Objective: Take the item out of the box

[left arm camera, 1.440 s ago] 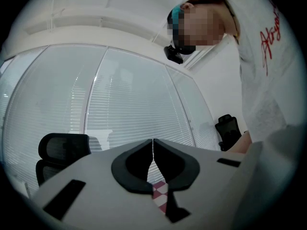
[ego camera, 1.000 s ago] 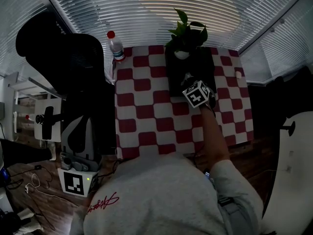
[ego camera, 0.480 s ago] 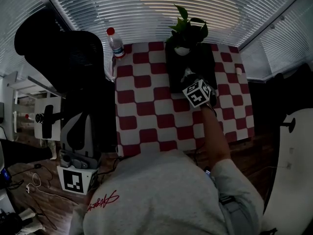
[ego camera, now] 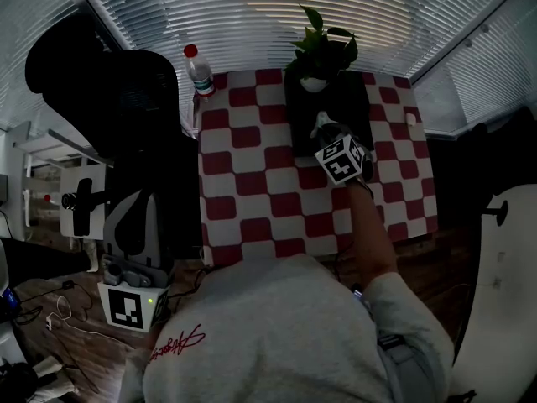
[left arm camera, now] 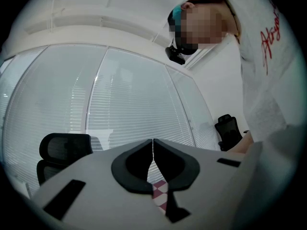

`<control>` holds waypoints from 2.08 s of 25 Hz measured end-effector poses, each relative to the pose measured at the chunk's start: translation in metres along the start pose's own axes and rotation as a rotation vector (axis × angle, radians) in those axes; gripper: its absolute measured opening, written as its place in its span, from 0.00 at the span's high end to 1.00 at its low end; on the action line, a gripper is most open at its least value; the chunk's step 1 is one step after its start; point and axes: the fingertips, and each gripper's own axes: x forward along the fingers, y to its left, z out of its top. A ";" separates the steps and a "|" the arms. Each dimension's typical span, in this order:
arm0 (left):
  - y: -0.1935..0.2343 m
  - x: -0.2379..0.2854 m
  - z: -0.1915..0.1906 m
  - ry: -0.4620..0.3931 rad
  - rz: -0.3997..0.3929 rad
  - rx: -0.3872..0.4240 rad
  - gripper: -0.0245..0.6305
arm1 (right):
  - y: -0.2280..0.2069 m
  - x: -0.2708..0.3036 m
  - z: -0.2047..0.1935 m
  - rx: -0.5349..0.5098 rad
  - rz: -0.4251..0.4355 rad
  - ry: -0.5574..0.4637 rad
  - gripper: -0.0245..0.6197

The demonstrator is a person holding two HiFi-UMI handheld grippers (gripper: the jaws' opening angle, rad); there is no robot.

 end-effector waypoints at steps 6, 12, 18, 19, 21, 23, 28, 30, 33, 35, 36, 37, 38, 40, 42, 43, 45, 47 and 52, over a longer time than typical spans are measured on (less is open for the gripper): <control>-0.001 0.001 0.000 -0.002 -0.005 0.001 0.93 | 0.001 -0.004 0.003 0.007 0.000 -0.013 0.90; 0.000 0.001 0.000 -0.001 -0.003 -0.001 0.93 | 0.001 -0.008 0.002 0.017 -0.010 -0.028 0.90; 0.000 0.001 0.001 -0.003 -0.007 -0.001 0.94 | 0.001 -0.015 0.003 0.039 -0.030 -0.054 0.90; -0.001 0.001 0.001 -0.003 -0.009 -0.001 0.93 | 0.001 -0.016 0.003 0.043 -0.032 -0.058 0.90; -0.002 0.001 0.002 -0.006 -0.012 0.001 0.93 | 0.001 -0.018 0.003 0.052 -0.035 -0.066 0.90; -0.003 0.001 0.003 -0.009 -0.015 0.001 0.94 | 0.001 -0.021 0.003 0.064 -0.037 -0.079 0.90; -0.004 0.000 0.004 -0.009 -0.018 0.003 0.93 | 0.002 -0.026 0.004 0.078 -0.053 -0.105 0.90; -0.004 0.000 0.004 -0.010 -0.019 0.003 0.94 | 0.002 -0.028 0.004 0.078 -0.062 -0.116 0.90; -0.005 0.000 0.005 -0.012 -0.023 0.003 0.93 | 0.003 -0.031 0.005 0.080 -0.073 -0.133 0.90; -0.005 -0.001 0.005 -0.012 -0.024 0.003 0.94 | 0.004 -0.034 0.006 0.082 -0.076 -0.140 0.90; -0.005 -0.001 0.005 -0.012 -0.026 0.002 0.94 | 0.005 -0.035 0.006 0.085 -0.077 -0.142 0.90; -0.006 -0.001 0.005 -0.011 -0.027 0.002 0.93 | 0.005 -0.036 0.006 0.089 -0.079 -0.147 0.90; -0.006 -0.001 0.005 -0.009 -0.029 0.002 0.93 | 0.005 -0.038 0.006 0.093 -0.082 -0.153 0.90; -0.007 -0.001 0.004 -0.007 -0.030 0.001 0.94 | 0.005 -0.041 0.007 0.102 -0.091 -0.166 0.90; -0.008 -0.002 0.004 -0.005 -0.032 0.000 0.93 | 0.004 -0.044 0.007 0.110 -0.100 -0.179 0.90; -0.009 -0.002 0.004 -0.006 -0.035 0.001 0.94 | 0.004 -0.047 0.008 0.113 -0.103 -0.186 0.90; -0.010 -0.001 0.006 -0.018 -0.040 0.006 0.93 | 0.004 -0.051 0.008 0.118 -0.108 -0.198 0.90; -0.011 0.001 0.007 -0.031 -0.045 0.009 0.94 | 0.003 -0.056 0.009 0.123 -0.113 -0.209 0.90; -0.018 0.004 0.004 -0.010 -0.066 -0.013 0.94 | -0.001 -0.068 0.010 0.139 -0.132 -0.238 0.90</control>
